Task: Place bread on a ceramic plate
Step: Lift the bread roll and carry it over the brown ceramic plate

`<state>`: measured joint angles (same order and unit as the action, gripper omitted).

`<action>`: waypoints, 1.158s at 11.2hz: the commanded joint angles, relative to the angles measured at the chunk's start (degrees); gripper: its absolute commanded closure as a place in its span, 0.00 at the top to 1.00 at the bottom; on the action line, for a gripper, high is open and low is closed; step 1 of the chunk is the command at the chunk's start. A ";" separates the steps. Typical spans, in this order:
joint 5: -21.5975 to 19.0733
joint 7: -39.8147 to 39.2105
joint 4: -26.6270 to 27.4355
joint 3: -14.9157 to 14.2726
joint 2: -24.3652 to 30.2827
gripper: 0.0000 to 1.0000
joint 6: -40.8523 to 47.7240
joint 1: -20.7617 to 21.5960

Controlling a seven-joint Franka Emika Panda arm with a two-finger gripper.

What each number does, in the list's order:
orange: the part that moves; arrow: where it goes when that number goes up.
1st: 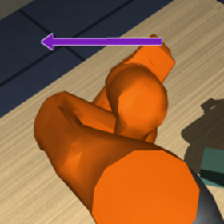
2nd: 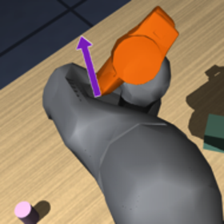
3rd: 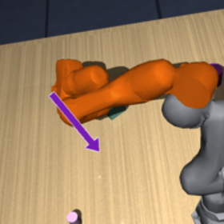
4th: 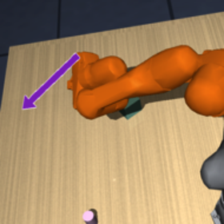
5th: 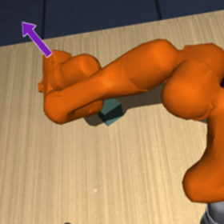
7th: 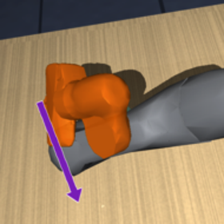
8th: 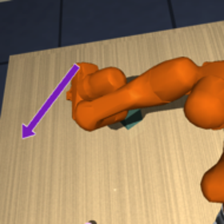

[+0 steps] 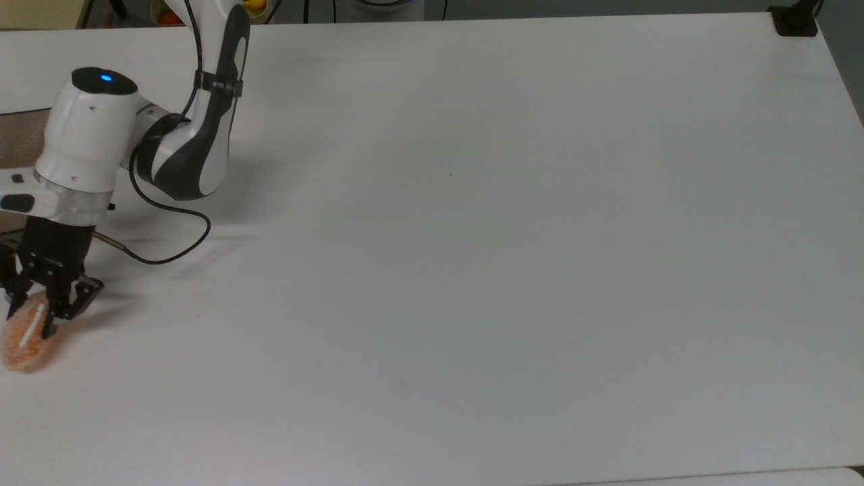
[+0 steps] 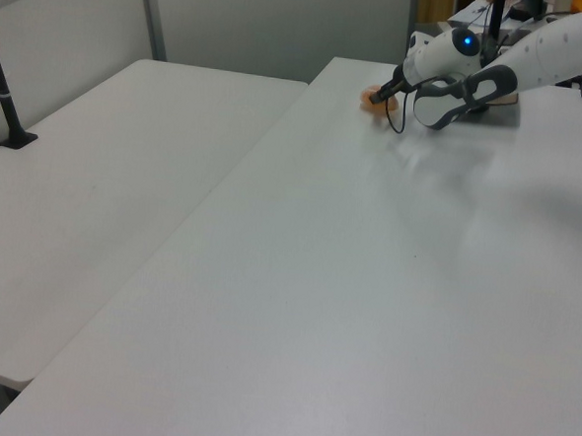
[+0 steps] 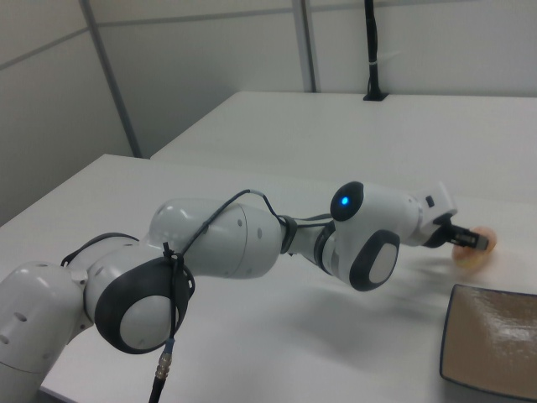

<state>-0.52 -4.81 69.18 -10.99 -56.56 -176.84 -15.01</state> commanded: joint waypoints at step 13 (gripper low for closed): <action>-0.18 -17.51 28.64 -1.75 27.73 0.50 14.77 -7.41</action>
<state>-0.53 -19.57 93.25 -11.37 -31.43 -162.74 -22.57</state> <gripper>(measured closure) 0.507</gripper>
